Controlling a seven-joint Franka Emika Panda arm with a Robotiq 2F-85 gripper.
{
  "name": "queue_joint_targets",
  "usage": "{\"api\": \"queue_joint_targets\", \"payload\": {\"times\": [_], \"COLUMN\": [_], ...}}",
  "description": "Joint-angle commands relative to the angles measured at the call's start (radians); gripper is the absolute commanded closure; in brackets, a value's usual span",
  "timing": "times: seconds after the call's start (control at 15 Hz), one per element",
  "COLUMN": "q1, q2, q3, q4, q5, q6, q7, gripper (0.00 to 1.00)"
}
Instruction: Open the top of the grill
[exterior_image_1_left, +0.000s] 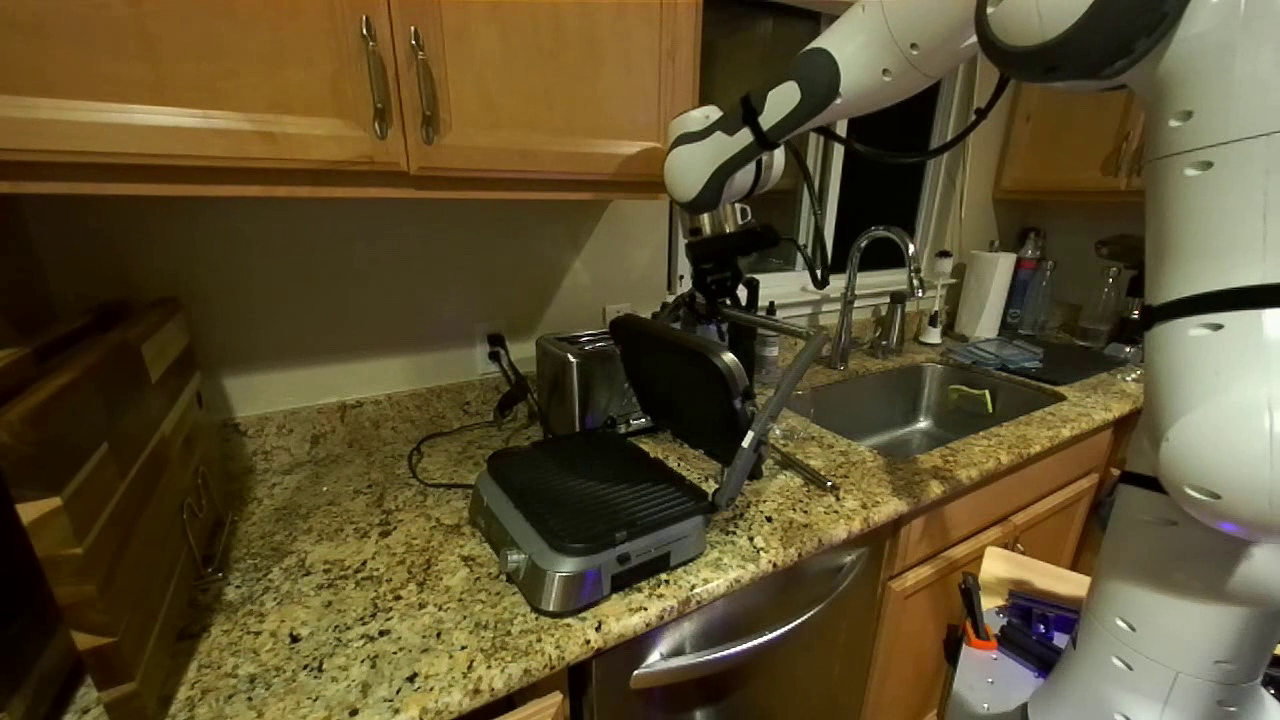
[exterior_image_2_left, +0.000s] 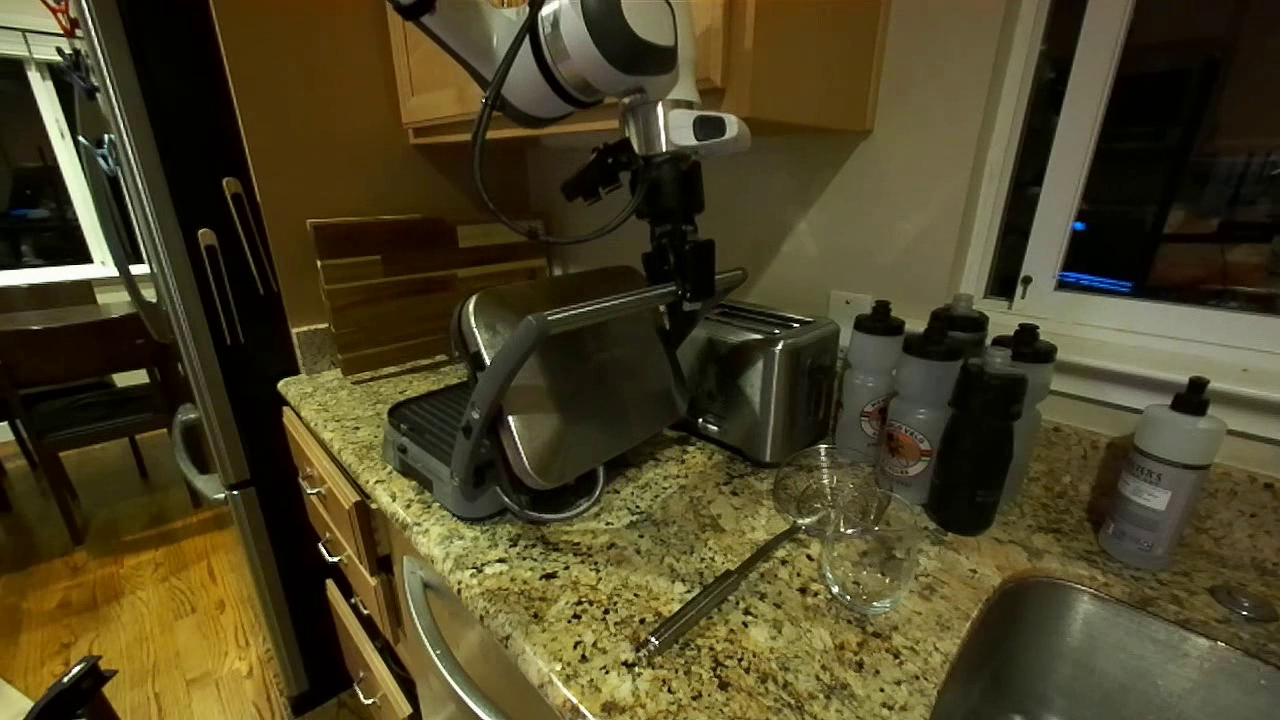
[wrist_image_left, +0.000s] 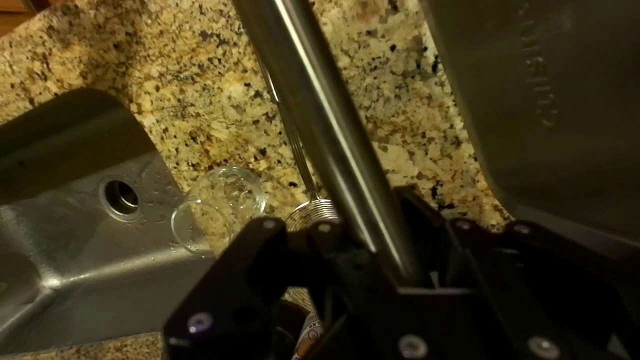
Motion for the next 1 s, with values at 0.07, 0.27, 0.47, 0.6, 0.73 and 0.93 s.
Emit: {"api": "queue_joint_targets", "payload": {"times": [0.07, 0.27, 0.47, 0.6, 0.73, 0.93], "q1": [0.009, 0.017, 0.023, 0.019, 0.014, 0.014], "q2": [-0.055, -0.083, -0.118, -0.151, -0.195, -0.264], "q3": [0.005, 0.004, 0.011, 0.022, 0.037, 0.067], "q4": [-0.052, -0.052, -0.046, -0.044, -0.051, -0.066], "q5": [-0.035, -0.103, -0.182, -0.201, -0.17, -0.097], "q6": [0.035, 0.038, 0.041, 0.033, 0.02, -0.009], "q7": [0.051, 0.052, 0.059, 0.051, 0.026, -0.017], "gripper": [0.48, 0.27, 0.09, 0.0, 0.0, 0.0]}}
